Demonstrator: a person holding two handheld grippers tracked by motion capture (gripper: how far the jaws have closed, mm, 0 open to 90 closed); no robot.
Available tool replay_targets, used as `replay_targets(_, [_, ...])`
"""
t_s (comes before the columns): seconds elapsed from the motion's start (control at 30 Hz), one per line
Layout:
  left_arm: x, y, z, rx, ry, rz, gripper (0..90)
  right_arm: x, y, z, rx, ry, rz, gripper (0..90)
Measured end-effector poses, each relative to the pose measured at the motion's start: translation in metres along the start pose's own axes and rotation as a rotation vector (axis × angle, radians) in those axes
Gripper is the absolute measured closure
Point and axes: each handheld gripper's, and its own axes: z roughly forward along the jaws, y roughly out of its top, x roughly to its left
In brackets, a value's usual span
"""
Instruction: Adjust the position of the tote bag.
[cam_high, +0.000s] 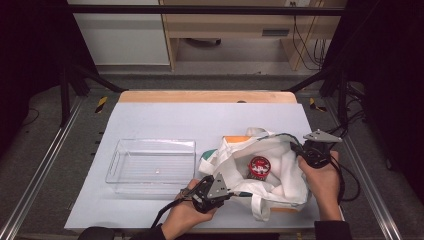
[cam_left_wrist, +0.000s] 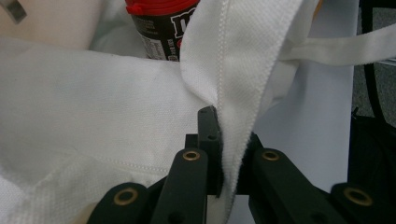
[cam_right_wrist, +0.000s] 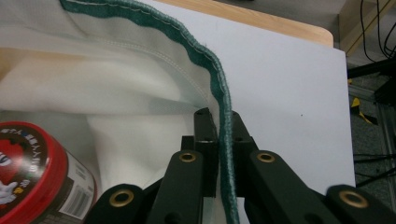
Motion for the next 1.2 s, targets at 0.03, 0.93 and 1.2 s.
replay_targets(0.03, [0.001, 0.0, 0.0, 0.001, -0.001, 0.001, 86.4, 0.0, -0.001, 0.001, 0.004, -0.003, 0.0, 87.2])
replay_targets(0.93, [0.003, -0.005, 0.004, 0.015, 0.002, -0.008, 86.1, 0.003, -0.009, 0.004, 0.015, -0.062, -0.026, 68.8])
replay_targets(1.2, [0.004, -0.004, 0.003, 0.01, 0.007, -0.009, 86.0, 0.005, -0.001, -0.011, -0.008, -0.068, -0.031, 53.7])
